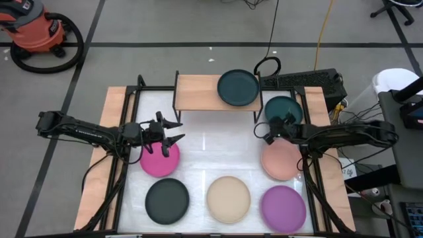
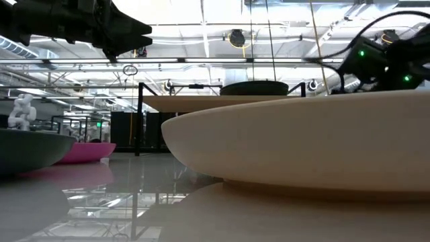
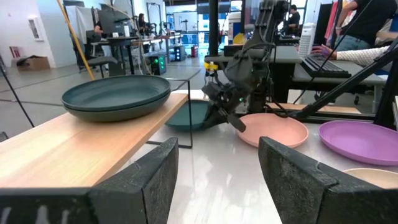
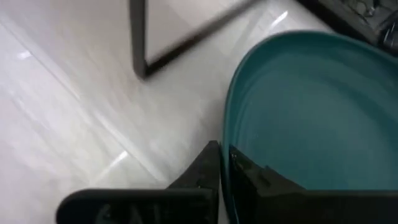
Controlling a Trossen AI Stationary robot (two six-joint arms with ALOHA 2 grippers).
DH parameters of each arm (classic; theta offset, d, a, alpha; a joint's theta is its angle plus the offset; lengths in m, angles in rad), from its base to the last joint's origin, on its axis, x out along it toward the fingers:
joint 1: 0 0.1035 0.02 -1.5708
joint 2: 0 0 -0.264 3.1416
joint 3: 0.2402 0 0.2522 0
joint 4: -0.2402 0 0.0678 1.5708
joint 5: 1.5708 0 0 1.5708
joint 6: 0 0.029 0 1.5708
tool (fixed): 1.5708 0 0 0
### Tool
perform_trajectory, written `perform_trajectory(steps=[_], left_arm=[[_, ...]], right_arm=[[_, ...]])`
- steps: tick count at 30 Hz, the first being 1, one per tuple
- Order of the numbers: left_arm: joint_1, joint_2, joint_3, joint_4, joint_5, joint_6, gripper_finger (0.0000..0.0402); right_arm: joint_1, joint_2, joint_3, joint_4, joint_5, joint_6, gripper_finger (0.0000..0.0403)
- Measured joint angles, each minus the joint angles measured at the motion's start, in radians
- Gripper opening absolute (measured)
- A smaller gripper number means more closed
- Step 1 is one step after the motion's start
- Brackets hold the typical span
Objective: Place and stack plates onto a shelf
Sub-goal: Stack the dark green plate on the dark green plate on the shelf
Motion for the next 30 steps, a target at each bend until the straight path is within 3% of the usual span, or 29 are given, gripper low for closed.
perform_trajectory(steps=[5,12,15,21,26,30], left_arm=[[0.000,0.000,0.000,-0.005,0.000,0.000,0.0228],[0.000,0.000,0.000,-0.008,0.000,-0.001,0.0228],[0.000,0.000,0.000,-0.008,-0.001,0.001,0.0228],[0.000,0.000,0.000,-0.008,-0.008,0.011,0.0228],[0.000,0.000,0.000,-0.008,-0.008,0.020,0.0228],[0.000,0.000,0.000,-0.008,-0.008,0.034,0.0228]], right_arm=[[0.002,-0.062,0.058,0.025,-0.003,0.002,0.0001],[0.001,-0.135,0.124,0.057,0.279,-0.028,0.0001],[0.000,-0.152,0.157,0.130,0.336,-0.105,0.0001],[0.012,-0.134,0.256,0.487,0.268,-0.365,0.0000],[0.041,-0.084,0.359,0.646,0.004,-0.420,0.0000],[0.066,-0.002,0.445,0.660,-0.063,-0.480,0.0000]])
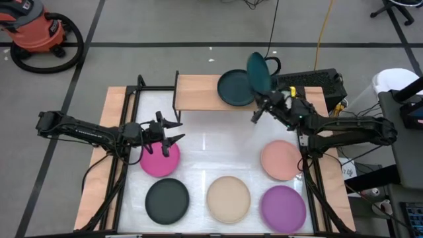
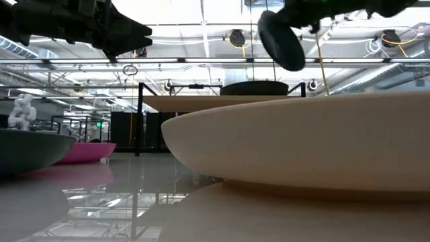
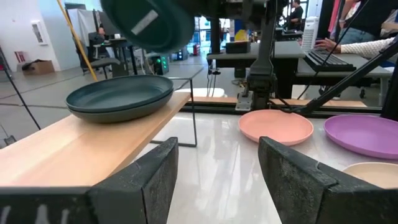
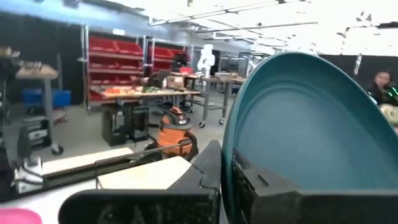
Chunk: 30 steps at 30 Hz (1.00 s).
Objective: Place and stack plates onto a shelf
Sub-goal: Stack the dark green plate on the dark green plate on the shelf
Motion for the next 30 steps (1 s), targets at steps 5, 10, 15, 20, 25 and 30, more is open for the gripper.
perform_trajectory(steps=[5,10,15,20,25,30], left_arm=[[0.000,0.000,0.000,0.000,0.000,0.000,0.0228],[0.000,0.000,0.000,-0.005,0.000,0.000,0.0228],[0.000,0.000,0.000,-0.045,0.000,0.001,0.0228],[0.000,0.000,0.000,-0.077,0.000,-0.001,0.0228],[0.000,0.000,0.000,-0.075,0.000,-0.005,0.0228],[0.000,0.000,0.000,-0.070,0.000,-0.023,0.0228]], right_arm=[[0.011,0.160,0.115,-0.056,0.000,-0.091,0.0000],[-0.011,0.370,0.285,-0.266,0.001,-0.166,0.0000],[-0.039,0.504,0.415,-0.403,0.008,-0.179,0.0000],[-0.042,0.536,0.432,-0.450,0.007,-0.151,0.0000],[-0.039,0.521,0.430,-0.532,0.022,-0.092,0.0012],[-0.039,0.516,0.430,-0.592,0.054,-0.066,0.0030]])
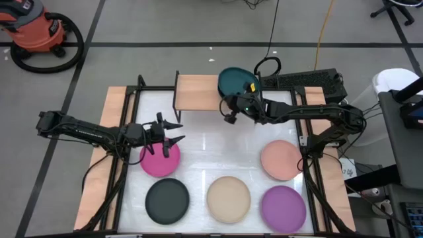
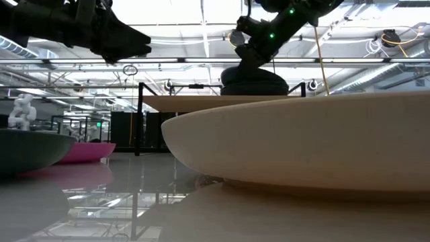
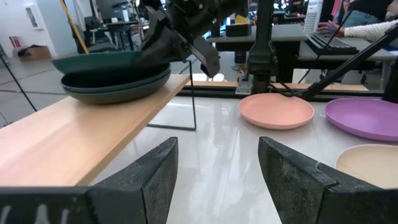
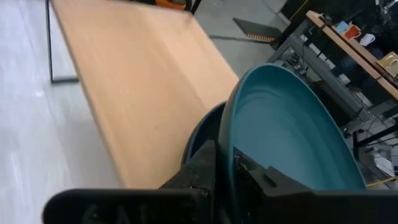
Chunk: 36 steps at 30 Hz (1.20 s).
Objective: Place and stack plates onto a shelf
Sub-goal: Stack the dark green plate on the dark green plate on the shelf, then stack the black plate on the dark green plate on the shelf
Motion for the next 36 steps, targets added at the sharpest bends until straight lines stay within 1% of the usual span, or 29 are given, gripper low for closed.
perform_trajectory(steps=[4,10,13,15,17,19,20,23,26,29,34,36], left_arm=[[0.000,0.000,0.000,-0.006,0.000,-0.011,0.0228],[0.000,0.000,0.000,-0.010,0.000,-0.013,0.0228],[0.000,0.000,0.000,-0.014,0.000,-0.016,0.0228],[-0.001,0.000,0.000,-0.033,0.002,-0.056,0.0228],[-0.008,0.000,0.007,-0.077,0.042,-0.099,0.0228],[-0.028,0.000,0.043,-0.193,0.114,-0.125,0.0228],[-0.041,0.000,0.071,-0.277,0.139,-0.148,0.0228],[-0.085,0.023,0.167,-0.543,0.152,-0.231,0.0228],[-0.124,0.066,0.248,-0.730,0.161,-0.301,0.0228],[-0.166,0.128,0.297,-0.803,0.205,-0.330,0.0228],[-0.220,0.272,0.328,-0.802,0.329,-0.326,0.0227],[-0.230,0.338,0.330,-0.802,0.373,-0.325,0.0227]], right_arm=[[0.009,0.000,0.000,-0.025,0.000,-0.010,0.0058],[0.046,-0.012,0.000,-0.011,0.004,-0.059,0.0123],[0.070,-0.046,-0.001,-0.013,0.003,-0.071,0.0150],[0.092,-0.080,-0.001,-0.015,0.003,-0.081,0.0162],[0.123,-0.120,-0.001,-0.016,0.002,-0.080,0.0169],[0.161,-0.163,-0.001,-0.017,0.001,-0.080,0.0170],[0.182,-0.186,-0.001,-0.014,0.000,-0.080,0.0170],[0.239,-0.251,-0.001,-0.015,-0.001,-0.080,0.0167],[0.289,-0.314,-0.001,-0.017,-0.001,-0.080,0.0165],[0.329,-0.370,-0.001,-0.019,-0.001,-0.078,0.0166],[0.359,-0.432,-0.001,-0.022,-0.002,-0.078,0.0165],[0.369,-0.444,-0.001,-0.025,-0.001,-0.048,0.0165]])
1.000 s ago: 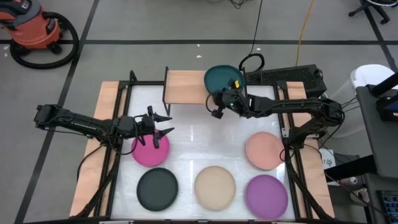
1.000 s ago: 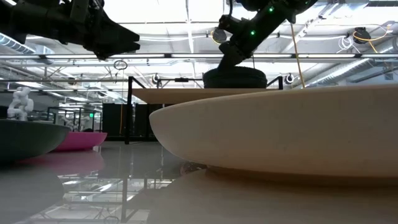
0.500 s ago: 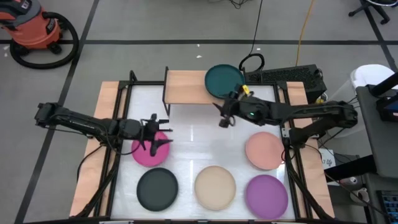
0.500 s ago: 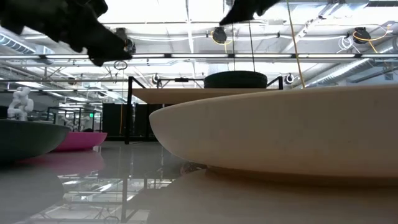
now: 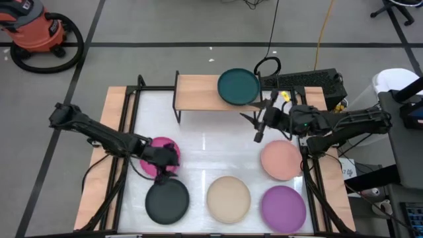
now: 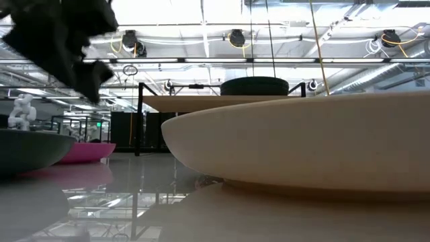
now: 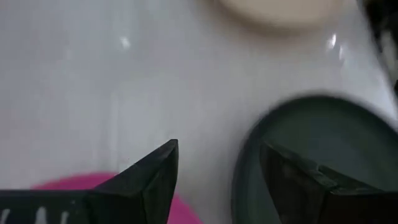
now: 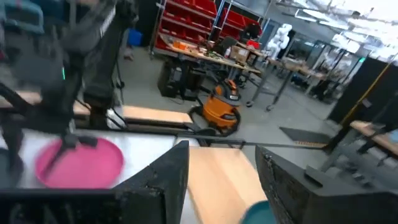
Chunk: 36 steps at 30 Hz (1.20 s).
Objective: Place and stack plates onto a shelf
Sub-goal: Stack the black plate on the dark green plate on the shelf
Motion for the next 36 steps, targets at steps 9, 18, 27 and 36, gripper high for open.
perform_trajectory(steps=[9,18,27,36], left_arm=[[-0.003,0.255,0.000,0.039,0.135,-0.050,0.0227],[-0.003,0.311,0.002,0.089,0.144,-0.038,0.0227],[-0.004,0.314,0.001,0.082,0.160,0.015,0.0071],[-0.025,0.295,0.090,0.059,0.311,0.133,0.0011]], right_arm=[[0.031,0.019,0.000,-0.012,-0.001,0.128,0.0166],[0.033,0.071,0.000,-0.021,-0.001,0.152,0.0166],[0.033,0.084,0.000,-0.019,-0.001,0.147,0.0167],[0.033,0.082,0.000,-0.019,-0.001,0.147,0.0167]])
